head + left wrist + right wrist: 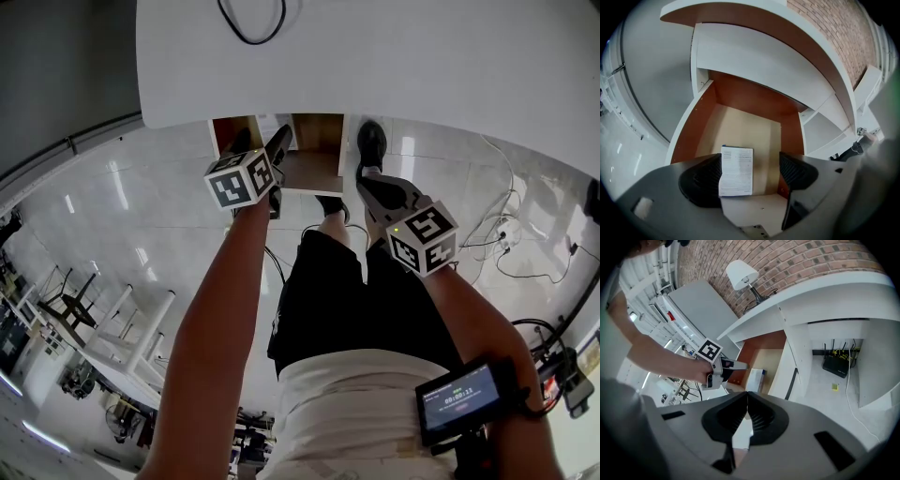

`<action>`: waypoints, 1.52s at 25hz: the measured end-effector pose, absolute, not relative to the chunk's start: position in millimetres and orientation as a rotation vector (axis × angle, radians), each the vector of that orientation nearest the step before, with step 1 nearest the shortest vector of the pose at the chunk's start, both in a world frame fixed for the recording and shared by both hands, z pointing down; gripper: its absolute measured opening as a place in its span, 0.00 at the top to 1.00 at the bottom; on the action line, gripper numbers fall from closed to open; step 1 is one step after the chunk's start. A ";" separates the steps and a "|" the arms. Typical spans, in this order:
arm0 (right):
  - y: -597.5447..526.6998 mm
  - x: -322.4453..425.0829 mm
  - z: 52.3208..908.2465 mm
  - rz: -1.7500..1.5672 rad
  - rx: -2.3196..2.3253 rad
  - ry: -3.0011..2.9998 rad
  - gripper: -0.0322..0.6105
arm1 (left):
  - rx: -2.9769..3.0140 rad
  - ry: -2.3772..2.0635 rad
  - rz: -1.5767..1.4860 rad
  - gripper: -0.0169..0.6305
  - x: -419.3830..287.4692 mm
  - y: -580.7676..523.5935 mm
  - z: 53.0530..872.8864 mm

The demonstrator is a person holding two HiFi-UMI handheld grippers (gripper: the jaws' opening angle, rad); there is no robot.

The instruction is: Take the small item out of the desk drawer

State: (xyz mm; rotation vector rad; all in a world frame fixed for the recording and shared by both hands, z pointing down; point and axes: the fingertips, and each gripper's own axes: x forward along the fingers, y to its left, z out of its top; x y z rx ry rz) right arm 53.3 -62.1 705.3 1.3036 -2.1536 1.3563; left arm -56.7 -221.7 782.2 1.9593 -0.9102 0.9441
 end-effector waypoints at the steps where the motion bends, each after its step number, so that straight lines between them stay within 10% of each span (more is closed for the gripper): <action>1: -62.2 52.8 706.0 1.358 1.301 -2.155 0.94 | 1.958 -0.904 0.954 0.41 -55.5 -222.8 785.5; 38: -50.3 103.1 716.5 1.426 1.447 -2.065 0.94 | 1.898 -0.896 1.380 0.34 -59.7 -238.3 878.7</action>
